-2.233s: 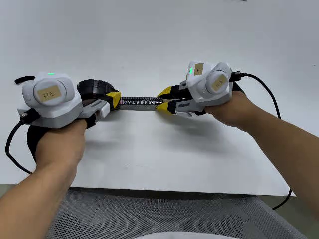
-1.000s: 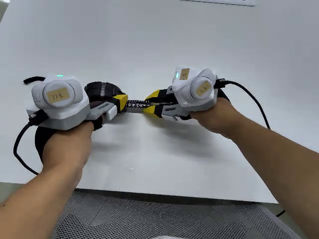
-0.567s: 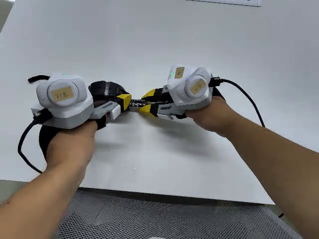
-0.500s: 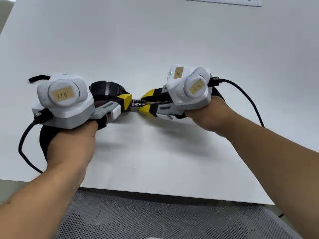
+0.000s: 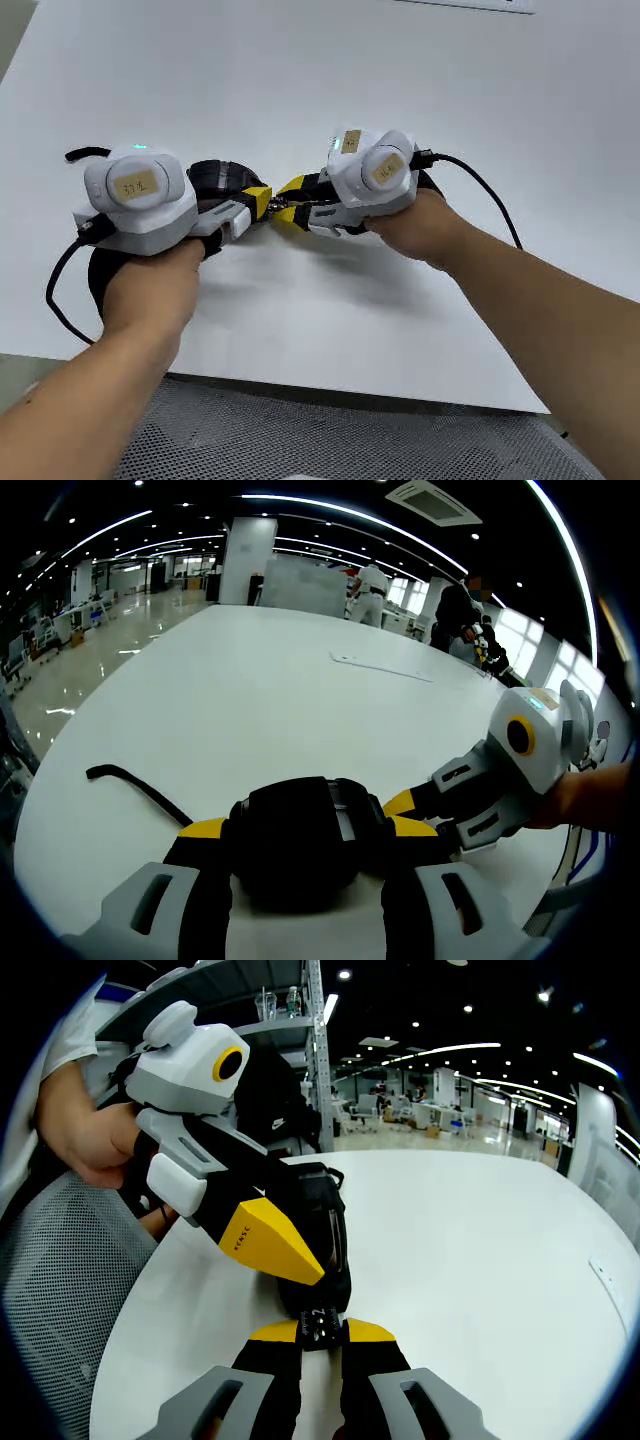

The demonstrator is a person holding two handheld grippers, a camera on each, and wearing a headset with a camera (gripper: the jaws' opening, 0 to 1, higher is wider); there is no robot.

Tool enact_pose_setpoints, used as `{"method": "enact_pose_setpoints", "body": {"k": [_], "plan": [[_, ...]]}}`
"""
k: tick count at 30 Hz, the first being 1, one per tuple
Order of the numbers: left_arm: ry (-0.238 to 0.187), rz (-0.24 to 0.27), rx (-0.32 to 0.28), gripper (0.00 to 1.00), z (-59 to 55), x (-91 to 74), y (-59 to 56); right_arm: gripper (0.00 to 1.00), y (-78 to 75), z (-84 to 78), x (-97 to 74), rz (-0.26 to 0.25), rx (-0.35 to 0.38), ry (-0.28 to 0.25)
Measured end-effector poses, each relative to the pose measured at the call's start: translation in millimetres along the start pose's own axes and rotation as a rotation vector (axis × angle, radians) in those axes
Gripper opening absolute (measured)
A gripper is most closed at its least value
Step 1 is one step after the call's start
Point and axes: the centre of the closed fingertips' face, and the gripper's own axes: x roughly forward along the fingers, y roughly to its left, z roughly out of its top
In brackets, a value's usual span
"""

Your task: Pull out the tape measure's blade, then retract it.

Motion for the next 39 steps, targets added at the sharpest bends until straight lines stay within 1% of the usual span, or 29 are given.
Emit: {"method": "enact_pose_setpoints", "body": {"k": [14, 15, 17, 19, 21, 23, 24, 25, 27, 30, 32, 38, 39], "plan": [[-0.01, 0.005, -0.001, 0.56, 0.2, 0.5, 0.3, 0.11, 0.1, -0.8, 0.4, -0.001, 0.001, 0.004], [-0.012, 0.004, -0.009, 0.57, 0.4, 0.4, 0.4, 0.12, 0.3, -0.9, 0.3, -0.002, 0.001, 0.007], [-0.01, 0.008, -0.006, 0.57, 0.5, 0.4, 0.2, 0.12, 0.1, -0.9, 0.5, -0.004, 0.001, 0.013], [-0.023, 0.014, 0.001, 0.58, 0.5, 0.5, -1.0, 0.12, -0.7, -1.0, 0.7, -0.005, 0.01, 0.014], [-0.025, 0.009, -0.005, 0.58, 0.8, 0.2, -0.8, 0.13, -1.0, -1.9, -0.1, -0.005, 0.012, 0.02], [-0.019, 0.004, 0.004, 0.59, 0.6, 0.5, -1.0, 0.15, -0.4, -4.0, -0.9, -0.002, 0.018, 0.029], [-0.019, 0.001, 0.0, 0.59, 0.8, 0.5, -1.0, 0.16, 0.3, -5.4, -1.5, 0.002, 0.029, 0.033], [-0.019, -0.002, -0.002, 0.59, 0.7, 0.3, -1.3, 0.18, 0.4, -3.9, -1.6, 0.005, 0.04, 0.022], [-0.02, -0.003, -0.002, 0.59, 0.6, 0.5, -1.8, 0.2, 0.0, -5.3, -2.4, -0.001, 0.045, 0.029], [-0.025, -0.001, 0.005, 0.59, 0.6, 1.2, -2.0, 0.2, 0.0, -5.5, -2.2, -0.001, 0.047, 0.031], [-0.023, -0.001, 0.003, 0.6, 0.4, 1.7, -1.6, 0.2, 0.0, -3.7, -2.7, -0.001, 0.055, 0.021], [-0.023, -0.01, 0.002, 0.59, 1.1, 1.0, -1.8, 0.21, 0.2, -2.5, -3.6, -0.005, 0.055, 0.019], [-0.023, -0.012, 0.012, 0.59, 1.1, 1.0, -1.9, 0.21, 0.4, -2.4, -4.4, -0.007, 0.053, 0.018]]}}
